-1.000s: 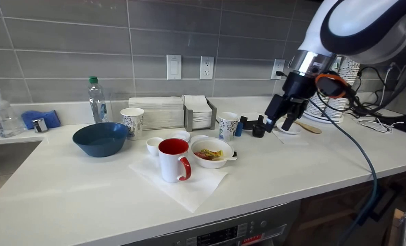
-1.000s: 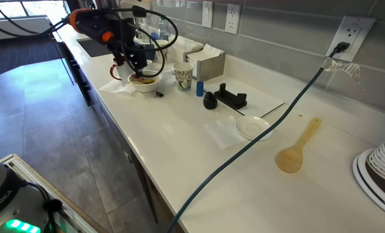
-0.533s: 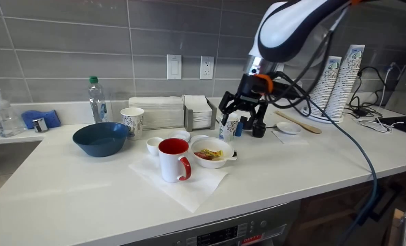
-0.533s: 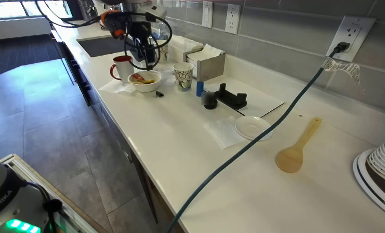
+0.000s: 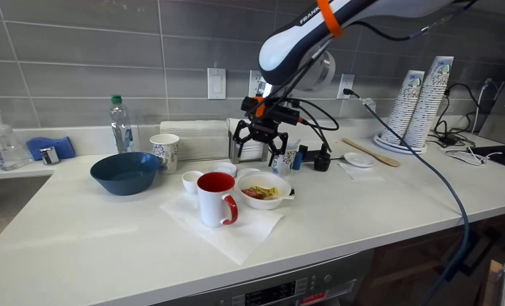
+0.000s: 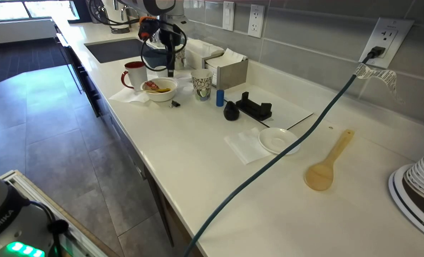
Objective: Move the small mug and put it on the white plate on the right
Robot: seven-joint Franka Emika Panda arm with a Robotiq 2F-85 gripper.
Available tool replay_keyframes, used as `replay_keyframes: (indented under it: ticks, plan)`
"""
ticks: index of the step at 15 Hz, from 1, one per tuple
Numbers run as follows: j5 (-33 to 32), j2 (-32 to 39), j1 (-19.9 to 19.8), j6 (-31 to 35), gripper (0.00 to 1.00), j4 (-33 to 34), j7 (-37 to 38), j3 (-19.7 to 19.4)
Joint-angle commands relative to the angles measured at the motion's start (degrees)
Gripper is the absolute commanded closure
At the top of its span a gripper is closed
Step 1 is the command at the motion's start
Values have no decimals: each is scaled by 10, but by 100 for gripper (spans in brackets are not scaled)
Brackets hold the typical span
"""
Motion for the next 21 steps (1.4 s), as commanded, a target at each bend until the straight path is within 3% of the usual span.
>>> replay_keyframes:
  ticks: [1, 3, 4, 6, 13, 21]
  plan:
    - [42, 84, 12, -70, 0, 128, 91, 1]
    - [110, 103, -9, -59, 0, 154, 58, 32]
    - [61, 71, 11, -51, 0, 104, 68, 7]
    - [90, 89, 7, -51, 0, 130, 66, 17]
    - [95, 95, 5, -51, 0, 140, 65, 19]
    - [94, 200, -2, -63, 0, 252, 15, 22]
